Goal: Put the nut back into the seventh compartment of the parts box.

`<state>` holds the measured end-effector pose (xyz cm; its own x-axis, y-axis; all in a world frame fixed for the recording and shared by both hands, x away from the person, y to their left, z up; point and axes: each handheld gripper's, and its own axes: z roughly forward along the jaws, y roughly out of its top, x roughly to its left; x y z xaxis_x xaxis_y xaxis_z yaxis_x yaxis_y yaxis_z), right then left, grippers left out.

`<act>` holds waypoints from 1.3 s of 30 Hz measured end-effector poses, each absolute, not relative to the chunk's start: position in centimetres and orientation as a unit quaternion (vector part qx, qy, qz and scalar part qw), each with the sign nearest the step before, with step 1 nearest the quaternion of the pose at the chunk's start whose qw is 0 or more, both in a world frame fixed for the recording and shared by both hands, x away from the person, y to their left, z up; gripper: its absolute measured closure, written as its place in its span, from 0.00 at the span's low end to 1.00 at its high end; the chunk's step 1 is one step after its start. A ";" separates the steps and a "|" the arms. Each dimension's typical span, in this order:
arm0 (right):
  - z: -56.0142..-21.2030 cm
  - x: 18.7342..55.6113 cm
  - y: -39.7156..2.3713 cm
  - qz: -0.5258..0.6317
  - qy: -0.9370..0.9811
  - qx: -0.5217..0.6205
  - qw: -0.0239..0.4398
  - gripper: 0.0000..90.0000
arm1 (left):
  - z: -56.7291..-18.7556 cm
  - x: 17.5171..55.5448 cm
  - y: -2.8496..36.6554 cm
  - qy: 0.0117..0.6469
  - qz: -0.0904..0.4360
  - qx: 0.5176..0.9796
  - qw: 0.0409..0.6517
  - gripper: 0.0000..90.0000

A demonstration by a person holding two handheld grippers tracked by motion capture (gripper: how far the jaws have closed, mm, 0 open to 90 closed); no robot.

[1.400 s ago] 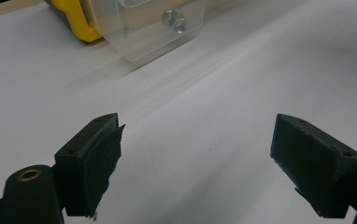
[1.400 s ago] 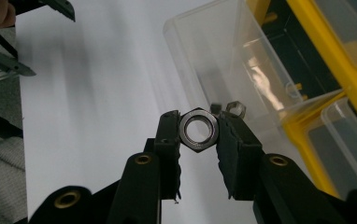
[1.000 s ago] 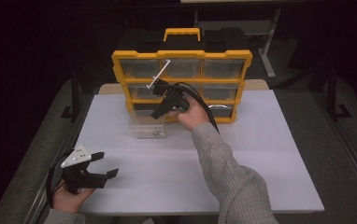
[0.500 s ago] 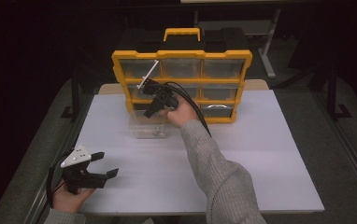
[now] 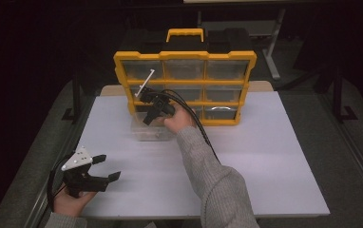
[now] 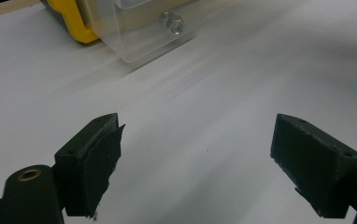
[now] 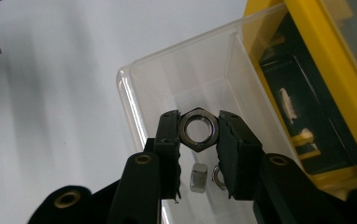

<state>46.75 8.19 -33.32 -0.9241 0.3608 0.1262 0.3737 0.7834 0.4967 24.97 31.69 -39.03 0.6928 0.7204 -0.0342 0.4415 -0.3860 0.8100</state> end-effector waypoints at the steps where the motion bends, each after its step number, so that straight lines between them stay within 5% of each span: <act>1: -33.5 46.8 8.2 -0.264 -0.945 -0.195 0.011 0.77 | -39.0 25.0 31.7 0.356 0.164 0.816 0.425 0.18; 18: -35.3 46.7 8.1 -0.256 -0.946 -0.198 0.007 0.75 | -39.1 25.0 31.5 0.357 0.160 0.816 0.425 0.17; 39: -31.4 44.4 2.7 -0.319 -0.927 -0.198 -0.007 0.66 | -39.3 25.0 31.0 0.352 0.158 0.819 0.424 0.17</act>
